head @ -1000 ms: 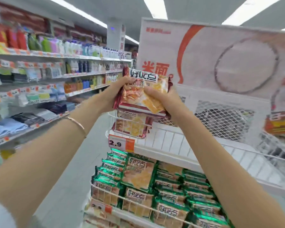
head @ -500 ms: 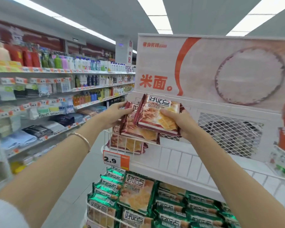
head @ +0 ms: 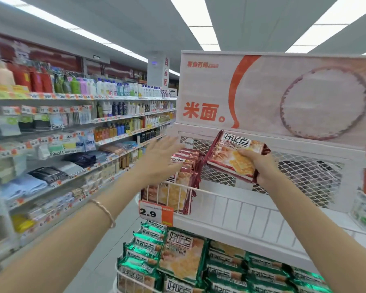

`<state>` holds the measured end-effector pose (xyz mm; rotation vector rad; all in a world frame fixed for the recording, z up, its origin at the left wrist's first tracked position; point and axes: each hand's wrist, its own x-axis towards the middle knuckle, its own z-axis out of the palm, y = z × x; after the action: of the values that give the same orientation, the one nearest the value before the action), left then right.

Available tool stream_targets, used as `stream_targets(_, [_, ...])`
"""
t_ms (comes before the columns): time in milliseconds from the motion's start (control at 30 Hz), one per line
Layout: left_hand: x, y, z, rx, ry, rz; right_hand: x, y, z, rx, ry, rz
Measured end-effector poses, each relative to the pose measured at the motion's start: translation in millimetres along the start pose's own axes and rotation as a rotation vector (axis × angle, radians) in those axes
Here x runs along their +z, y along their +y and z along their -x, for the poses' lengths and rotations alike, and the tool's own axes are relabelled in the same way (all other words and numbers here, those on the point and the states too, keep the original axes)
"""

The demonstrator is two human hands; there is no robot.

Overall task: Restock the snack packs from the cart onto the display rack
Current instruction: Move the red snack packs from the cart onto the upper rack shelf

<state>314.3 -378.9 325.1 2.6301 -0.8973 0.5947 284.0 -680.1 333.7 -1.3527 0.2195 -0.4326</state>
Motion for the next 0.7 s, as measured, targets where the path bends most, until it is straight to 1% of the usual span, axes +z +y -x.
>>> stream_targets(67, [18,14,-2,0.065,-0.083,-0.127,7,4,-1,-0.009,0.013,-0.020])
stream_targets(133, [31,10,1,0.045,-0.205,-0.215,10,7,-1,-0.028,0.015,-0.016])
stream_targets(167, [33,4,3,0.030,-0.232,-0.227,10,6,0,-0.033,0.020,0.000])
stream_targets(267, [26,-9,6,0.033,-0.231,-0.201,1,4,0,-0.052,0.042,0.080])
stream_targets(367, [19,-6,-1,0.004,-0.254,-0.120,-15,12,-11,-0.103,0.081,0.180])
stream_targets(433, [16,2,-13,0.017,-0.177,-0.005,-20,13,-15,-0.135,0.105,0.248])
stream_targets(500, [14,18,-33,0.043,-0.113,0.189,-11,3,-1,-0.161,0.096,0.413])
stream_targets(533, [14,27,-47,0.060,-0.131,0.263,-7,0,1,-0.179,0.068,0.520])
stream_targets(567, [16,35,-63,0.082,-0.172,0.282,-4,1,-1,-0.169,0.037,0.586])
stream_targets(633, [24,47,-94,0.125,-0.255,0.193,-2,5,-9,-0.161,-0.061,0.625])
stream_targets(700, [35,51,-123,0.134,-0.295,0.063,-6,14,-22,-0.131,-0.159,0.613])
